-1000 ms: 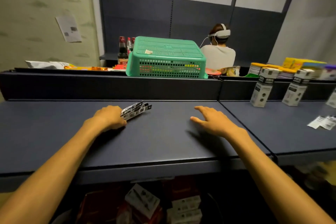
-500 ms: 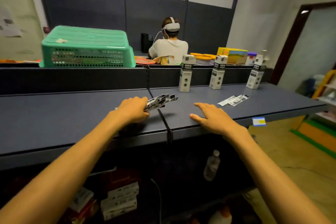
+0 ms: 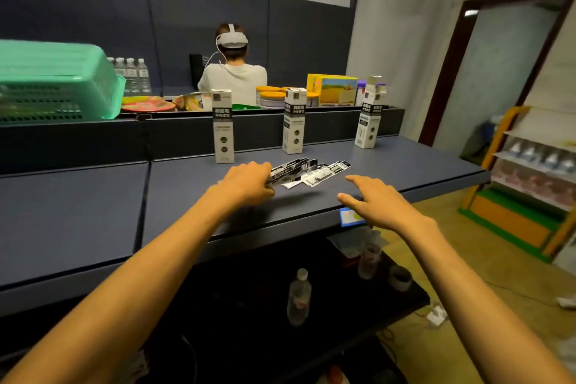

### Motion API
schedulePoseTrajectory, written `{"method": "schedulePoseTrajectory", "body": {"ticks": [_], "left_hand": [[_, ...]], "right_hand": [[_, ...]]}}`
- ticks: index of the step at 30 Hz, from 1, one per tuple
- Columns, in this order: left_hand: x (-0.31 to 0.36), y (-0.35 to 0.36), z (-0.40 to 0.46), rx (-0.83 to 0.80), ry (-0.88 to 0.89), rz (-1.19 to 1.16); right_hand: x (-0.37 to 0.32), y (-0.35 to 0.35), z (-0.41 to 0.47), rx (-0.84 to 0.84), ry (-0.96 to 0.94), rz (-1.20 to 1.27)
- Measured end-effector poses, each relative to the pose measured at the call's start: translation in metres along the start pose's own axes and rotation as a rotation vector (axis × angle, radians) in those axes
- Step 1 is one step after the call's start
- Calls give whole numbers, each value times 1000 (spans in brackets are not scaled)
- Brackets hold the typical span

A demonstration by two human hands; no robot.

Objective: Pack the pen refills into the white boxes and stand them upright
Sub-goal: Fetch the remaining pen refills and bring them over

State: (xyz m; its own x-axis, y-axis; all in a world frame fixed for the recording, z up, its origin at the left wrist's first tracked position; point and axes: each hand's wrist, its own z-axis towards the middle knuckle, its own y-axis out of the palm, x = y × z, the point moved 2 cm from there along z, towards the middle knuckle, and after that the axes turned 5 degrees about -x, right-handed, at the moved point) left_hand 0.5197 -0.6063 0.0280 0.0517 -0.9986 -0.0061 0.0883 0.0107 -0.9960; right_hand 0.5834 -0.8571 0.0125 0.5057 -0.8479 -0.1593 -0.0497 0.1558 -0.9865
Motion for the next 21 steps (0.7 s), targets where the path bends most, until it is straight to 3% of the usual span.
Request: {"method": "schedulePoseTrajectory", "body": {"ticks": [12, 16, 21], "left_hand": [[63, 18, 172, -177, 6, -195], [85, 31, 193, -142, 38, -158], [108, 46, 208, 12, 17, -74]], "right_hand": [[113, -39, 143, 40, 50, 44], [136, -41, 176, 50, 27, 58], [162, -44, 206, 65, -12, 116]]}}
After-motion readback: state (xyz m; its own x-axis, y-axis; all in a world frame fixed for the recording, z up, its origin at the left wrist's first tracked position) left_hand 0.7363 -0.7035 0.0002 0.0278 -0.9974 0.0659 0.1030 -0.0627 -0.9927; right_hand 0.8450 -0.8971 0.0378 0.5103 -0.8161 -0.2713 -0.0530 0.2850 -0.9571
